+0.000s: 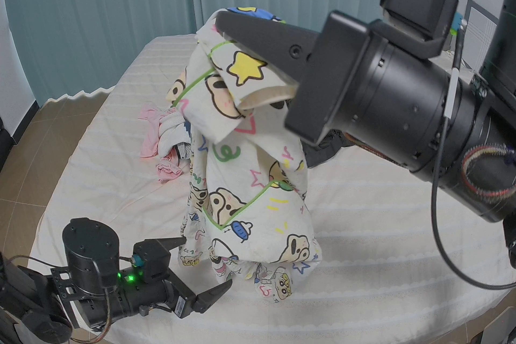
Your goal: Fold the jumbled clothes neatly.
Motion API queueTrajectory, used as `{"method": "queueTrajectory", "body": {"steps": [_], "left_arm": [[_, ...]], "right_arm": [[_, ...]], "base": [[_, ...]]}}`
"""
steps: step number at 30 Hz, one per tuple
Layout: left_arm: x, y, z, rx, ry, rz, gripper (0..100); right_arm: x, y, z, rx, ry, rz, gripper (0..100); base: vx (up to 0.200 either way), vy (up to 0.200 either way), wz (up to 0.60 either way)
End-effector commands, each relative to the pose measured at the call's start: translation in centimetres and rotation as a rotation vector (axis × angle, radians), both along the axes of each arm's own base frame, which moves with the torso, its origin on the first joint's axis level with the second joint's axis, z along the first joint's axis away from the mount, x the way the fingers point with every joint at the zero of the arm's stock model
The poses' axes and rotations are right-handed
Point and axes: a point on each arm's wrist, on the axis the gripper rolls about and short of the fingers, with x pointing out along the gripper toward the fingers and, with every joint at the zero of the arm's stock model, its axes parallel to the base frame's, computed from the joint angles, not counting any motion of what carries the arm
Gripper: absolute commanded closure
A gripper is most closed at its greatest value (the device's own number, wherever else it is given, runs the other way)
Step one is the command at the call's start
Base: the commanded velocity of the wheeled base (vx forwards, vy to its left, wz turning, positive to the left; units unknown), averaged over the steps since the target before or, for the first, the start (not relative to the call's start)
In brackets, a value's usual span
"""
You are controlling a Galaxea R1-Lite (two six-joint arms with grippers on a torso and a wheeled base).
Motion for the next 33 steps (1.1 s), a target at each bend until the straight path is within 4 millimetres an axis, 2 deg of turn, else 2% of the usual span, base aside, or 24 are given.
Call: {"method": "queueTrajectory", "body": {"steps": [1,4,10,17,25,33], "left_arm": [[0.8,-1.1,-5.4,0.147,0.066,0.082,0],[0.9,-1.5,-6.2,0.172,0.049,0.121,0],[0.4,-1.5,-6.5,0.183,0.046,0.116,0],[1.5,-2.2,-6.9,0.158,-0.018,0.183,0],[3.2,-3.3,-9.4,0.134,-0.076,0.259,0],[3.8,-3.2,-9.1,0.122,-0.092,0.29,0]], "right_arm": [[-0.3,-0.5,0.5,0.018,-0.009,0.0,100],[-0.3,-0.8,0.8,0.026,-0.013,-0.004,100],[-0.1,-1.1,0.7,0.024,-0.011,-0.014,100],[-0.2,-1.5,1.0,0.048,0.007,-0.007,100],[-0.3,-1.7,1.1,0.052,0.005,-0.008,100],[-0.3,-1.7,1.0,0.046,0.008,-0.007,100]], "base": [[0.0,0.0,0.0],[0.0,0.0,0.0],[0.0,0.0,0.0],[0.0,0.0,0.0],[0.0,0.0,0.0],[0.0,0.0,0.0]]}}
